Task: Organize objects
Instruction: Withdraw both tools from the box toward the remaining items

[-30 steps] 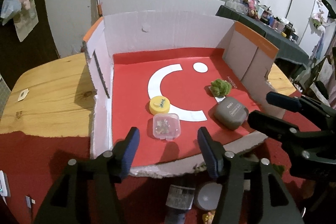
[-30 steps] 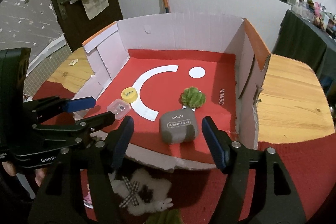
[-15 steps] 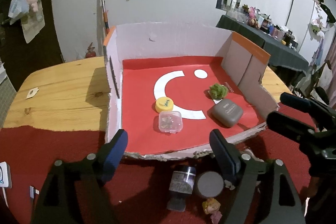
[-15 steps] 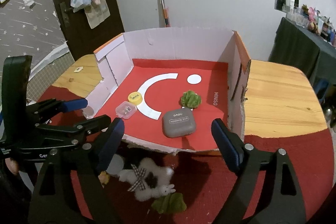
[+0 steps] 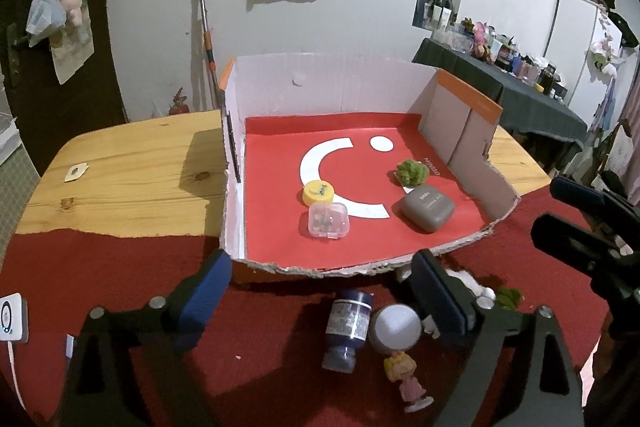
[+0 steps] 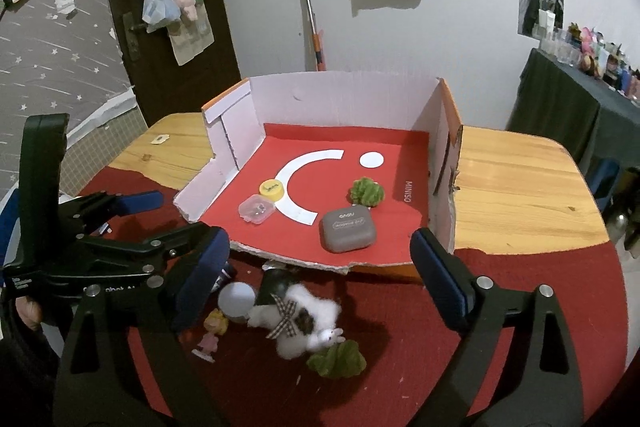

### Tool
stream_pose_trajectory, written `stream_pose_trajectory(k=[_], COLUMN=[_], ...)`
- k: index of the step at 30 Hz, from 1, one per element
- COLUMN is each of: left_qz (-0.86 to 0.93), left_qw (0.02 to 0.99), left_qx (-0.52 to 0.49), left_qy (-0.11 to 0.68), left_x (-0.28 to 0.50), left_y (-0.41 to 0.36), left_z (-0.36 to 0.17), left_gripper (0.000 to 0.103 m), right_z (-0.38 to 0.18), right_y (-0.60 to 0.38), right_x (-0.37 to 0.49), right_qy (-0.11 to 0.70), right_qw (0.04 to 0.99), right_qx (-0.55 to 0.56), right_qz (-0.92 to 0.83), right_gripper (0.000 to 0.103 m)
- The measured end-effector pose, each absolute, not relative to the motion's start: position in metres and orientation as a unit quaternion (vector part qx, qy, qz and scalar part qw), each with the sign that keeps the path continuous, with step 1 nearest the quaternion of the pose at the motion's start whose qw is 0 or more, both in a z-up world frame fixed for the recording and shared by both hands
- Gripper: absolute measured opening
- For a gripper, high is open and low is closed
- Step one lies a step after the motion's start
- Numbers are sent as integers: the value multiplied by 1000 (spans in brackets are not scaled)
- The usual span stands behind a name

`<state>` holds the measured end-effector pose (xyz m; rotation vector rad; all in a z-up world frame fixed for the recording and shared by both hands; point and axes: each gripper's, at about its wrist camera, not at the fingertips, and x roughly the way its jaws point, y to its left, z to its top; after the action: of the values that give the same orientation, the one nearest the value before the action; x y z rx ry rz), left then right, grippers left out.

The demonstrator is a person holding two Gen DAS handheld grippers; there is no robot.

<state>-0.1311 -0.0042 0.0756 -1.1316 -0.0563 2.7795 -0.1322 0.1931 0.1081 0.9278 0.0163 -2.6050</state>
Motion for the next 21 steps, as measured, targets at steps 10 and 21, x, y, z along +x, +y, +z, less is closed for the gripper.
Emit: stream_pose_trajectory(k=[10,21], left_qz=[928,927], left_qw=[67,65], left_qx=[-366,-368], left_qy=[-22,-27], left_x=[-113,-97], left_y=[-6,-8], left_z=[80,76], left_gripper=[101,103], right_z=[112,113], right_y=[194,197], right_x=[-115,-99], right_qy=[6,5], right_qw=[182,175], right_qx=[319,315], right_qz=[-930,-933], right_gripper=[93,93])
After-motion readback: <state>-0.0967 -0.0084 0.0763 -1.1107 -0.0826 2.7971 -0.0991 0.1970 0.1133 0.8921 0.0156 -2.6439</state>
